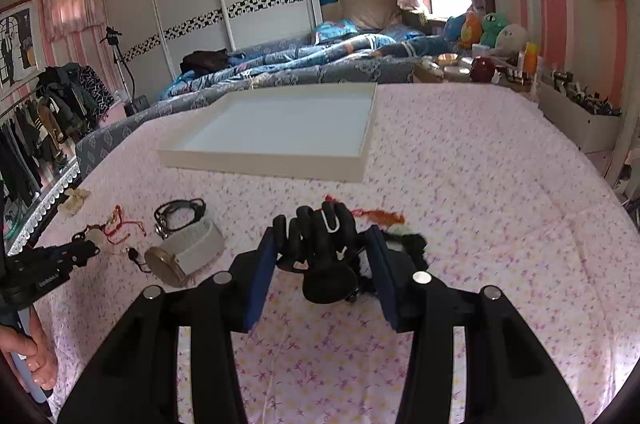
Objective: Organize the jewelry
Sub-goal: 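Carry the hand stand and jade pendant in both tools over the white tray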
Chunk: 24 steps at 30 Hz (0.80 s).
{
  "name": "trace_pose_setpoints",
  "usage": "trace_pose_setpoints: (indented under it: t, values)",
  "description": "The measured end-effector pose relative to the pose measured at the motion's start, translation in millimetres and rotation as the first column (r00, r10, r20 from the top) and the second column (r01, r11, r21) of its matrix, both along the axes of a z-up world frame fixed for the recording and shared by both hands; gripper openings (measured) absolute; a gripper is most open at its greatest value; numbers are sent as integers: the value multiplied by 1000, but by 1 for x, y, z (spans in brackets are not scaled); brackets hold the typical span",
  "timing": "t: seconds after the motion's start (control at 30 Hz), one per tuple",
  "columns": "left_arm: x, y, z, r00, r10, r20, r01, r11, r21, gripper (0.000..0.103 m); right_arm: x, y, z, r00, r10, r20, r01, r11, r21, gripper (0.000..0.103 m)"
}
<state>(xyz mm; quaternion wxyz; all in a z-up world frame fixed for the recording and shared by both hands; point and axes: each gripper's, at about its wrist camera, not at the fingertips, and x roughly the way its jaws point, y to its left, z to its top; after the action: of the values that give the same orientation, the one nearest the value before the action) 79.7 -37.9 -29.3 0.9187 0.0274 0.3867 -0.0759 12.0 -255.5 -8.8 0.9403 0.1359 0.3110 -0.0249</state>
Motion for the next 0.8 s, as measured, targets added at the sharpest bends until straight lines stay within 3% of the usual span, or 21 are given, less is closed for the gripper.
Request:
trace_pose_setpoints:
  t: [0.23,0.5,0.7,0.8]
  values:
    - [20,-13,39,994,-48,95,46,999,25,19,6,-10,18,999,-10,39,11,1000,-18,46]
    - [85,-36,90,973,-123,196,122,992,14,19,46,-16,47,997,8,81,-4,999,-46,46]
    - [157,-59,92,970,-169,176,171,985,4,19,118,-24,54,999,28,41,-26,999,-39,46]
    - [195,-66,69,984,-160,82,161,987,-10,19,155,-26,45,999,33,-18,-33,999,-22,46]
